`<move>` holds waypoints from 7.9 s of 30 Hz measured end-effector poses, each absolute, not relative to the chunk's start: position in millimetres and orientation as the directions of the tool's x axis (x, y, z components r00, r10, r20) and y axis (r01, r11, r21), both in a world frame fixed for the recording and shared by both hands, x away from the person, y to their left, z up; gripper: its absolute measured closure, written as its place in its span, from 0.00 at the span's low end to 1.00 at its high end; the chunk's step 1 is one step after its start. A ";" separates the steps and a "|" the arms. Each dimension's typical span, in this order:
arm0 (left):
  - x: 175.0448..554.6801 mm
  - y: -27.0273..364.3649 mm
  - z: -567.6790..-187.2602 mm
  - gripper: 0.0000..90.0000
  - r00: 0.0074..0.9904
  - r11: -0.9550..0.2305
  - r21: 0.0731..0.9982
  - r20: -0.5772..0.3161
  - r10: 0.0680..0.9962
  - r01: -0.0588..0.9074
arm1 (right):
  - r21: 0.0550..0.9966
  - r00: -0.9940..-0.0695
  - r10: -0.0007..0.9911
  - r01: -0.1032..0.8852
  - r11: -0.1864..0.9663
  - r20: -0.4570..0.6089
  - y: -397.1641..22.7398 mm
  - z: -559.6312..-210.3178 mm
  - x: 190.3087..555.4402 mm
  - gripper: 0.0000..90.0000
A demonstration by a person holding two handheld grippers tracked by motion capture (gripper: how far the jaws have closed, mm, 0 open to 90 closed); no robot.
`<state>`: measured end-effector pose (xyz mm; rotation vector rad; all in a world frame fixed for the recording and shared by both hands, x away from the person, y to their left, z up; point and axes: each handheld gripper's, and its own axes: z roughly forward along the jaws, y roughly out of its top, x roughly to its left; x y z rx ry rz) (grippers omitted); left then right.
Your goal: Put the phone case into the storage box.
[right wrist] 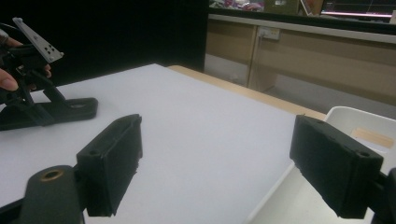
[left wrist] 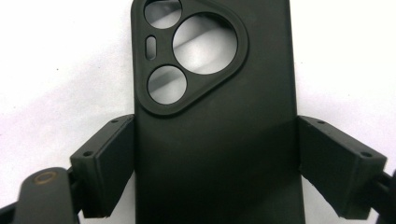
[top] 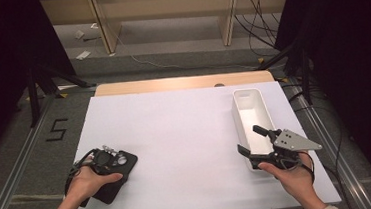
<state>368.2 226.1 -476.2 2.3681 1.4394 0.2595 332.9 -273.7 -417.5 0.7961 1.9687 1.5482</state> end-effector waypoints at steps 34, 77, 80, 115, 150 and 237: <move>361.9 218.8 -448.2 0.18 0.467 -0.332 0.619 -0.063 0.882 0.711 | 0.976 -0.696 0.718 0.134 0.173 -0.031 -273.9 -417.3 333.2 0.20; 358.7 191.3 -427.2 0.17 0.512 -0.256 0.806 -0.068 0.856 0.535 | 0.977 -0.693 0.721 0.139 0.159 -0.019 -265.7 -415.6 334.2 0.13; 358.7 188.2 -426.3 0.17 0.517 -0.254 0.813 -0.067 0.853 0.524 | 0.976 -0.692 0.721 0.138 0.167 -0.026 -264.4 -415.7 335.0 0.12; 362.7 135.0 -422.4 0.17 0.611 -0.322 0.835 -0.020 0.792 0.445 | 0.977 -0.672 0.741 0.164 0.135 0.010 -246.4 -415.4 350.6 0.11; 363.2 96.2 -422.1 0.17 0.689 -0.383 0.835 0.007 0.725 0.396 | 0.980 -0.696 0.717 0.165 0.116 0.032 -209.3 -409.9 371.6 0.13; 352.7 46.6 -424.1 0.17 0.759 -0.433 0.850 0.063 0.648 0.299 | 0.949 -0.767 0.624 0.288 0.126 0.150 -144.4 -420.4 401.7 0.36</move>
